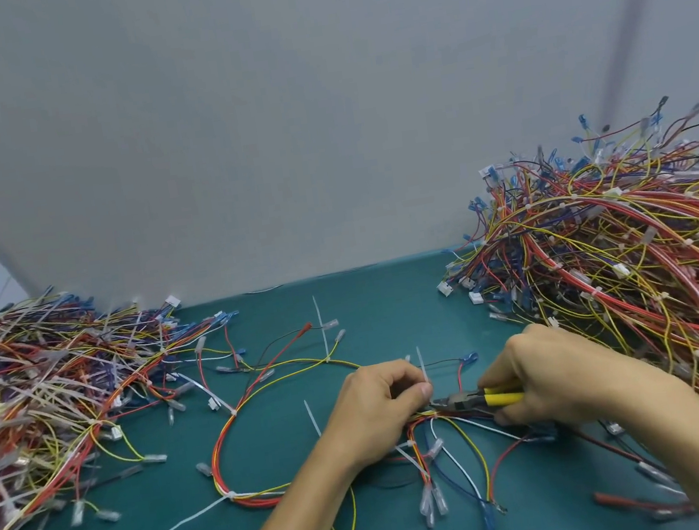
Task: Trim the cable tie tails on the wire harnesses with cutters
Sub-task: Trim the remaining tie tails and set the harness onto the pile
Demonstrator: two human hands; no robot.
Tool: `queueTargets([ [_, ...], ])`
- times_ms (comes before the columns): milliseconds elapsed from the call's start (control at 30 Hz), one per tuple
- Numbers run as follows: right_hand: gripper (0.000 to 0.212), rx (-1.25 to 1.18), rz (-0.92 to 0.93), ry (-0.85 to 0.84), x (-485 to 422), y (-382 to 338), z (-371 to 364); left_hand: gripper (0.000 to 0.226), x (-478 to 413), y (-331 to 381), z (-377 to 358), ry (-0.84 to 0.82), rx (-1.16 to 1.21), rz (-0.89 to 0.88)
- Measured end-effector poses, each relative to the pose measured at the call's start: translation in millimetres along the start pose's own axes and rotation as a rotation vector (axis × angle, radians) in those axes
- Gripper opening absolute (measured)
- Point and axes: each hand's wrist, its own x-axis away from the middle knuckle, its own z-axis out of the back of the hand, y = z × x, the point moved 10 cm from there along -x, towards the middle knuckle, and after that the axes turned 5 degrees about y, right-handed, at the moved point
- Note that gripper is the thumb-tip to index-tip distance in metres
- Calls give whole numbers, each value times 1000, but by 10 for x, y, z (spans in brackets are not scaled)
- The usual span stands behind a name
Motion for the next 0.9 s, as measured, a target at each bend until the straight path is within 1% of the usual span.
queueTargets([
  [67,19,-3,-5,4,1,-5,-1,12,0,4,0,7,-10,-1],
  [200,22,-8,-30,-13,2,-13,-12,12,-15,-4,22,21,8,11],
  [233,23,-15,-43,-20,7,-6,-2,12,-18,-11,55,46,56,26],
  [300,26,-40,-76,-10,20,36,53,14,-7,-55,175,139,245,88],
  [367,35,-55,-92,28,32,66,144,17,28,-127,319,243,422,153],
  [433,38,-57,-80,56,37,48,215,20,66,-184,443,307,527,197],
  [467,36,-68,-68,60,38,18,234,21,82,-201,487,316,570,216],
  [567,23,-114,-33,70,39,-94,256,22,154,-215,577,297,678,261],
  [667,38,-91,-7,68,28,-186,245,21,259,-230,575,224,797,301],
  [767,39,-82,3,41,24,-225,211,19,326,-272,520,155,923,356],
  [833,35,-60,14,14,30,-249,187,25,348,-322,504,158,920,384],
  [900,32,-45,17,1,37,-262,173,20,359,-309,482,149,868,379],
])
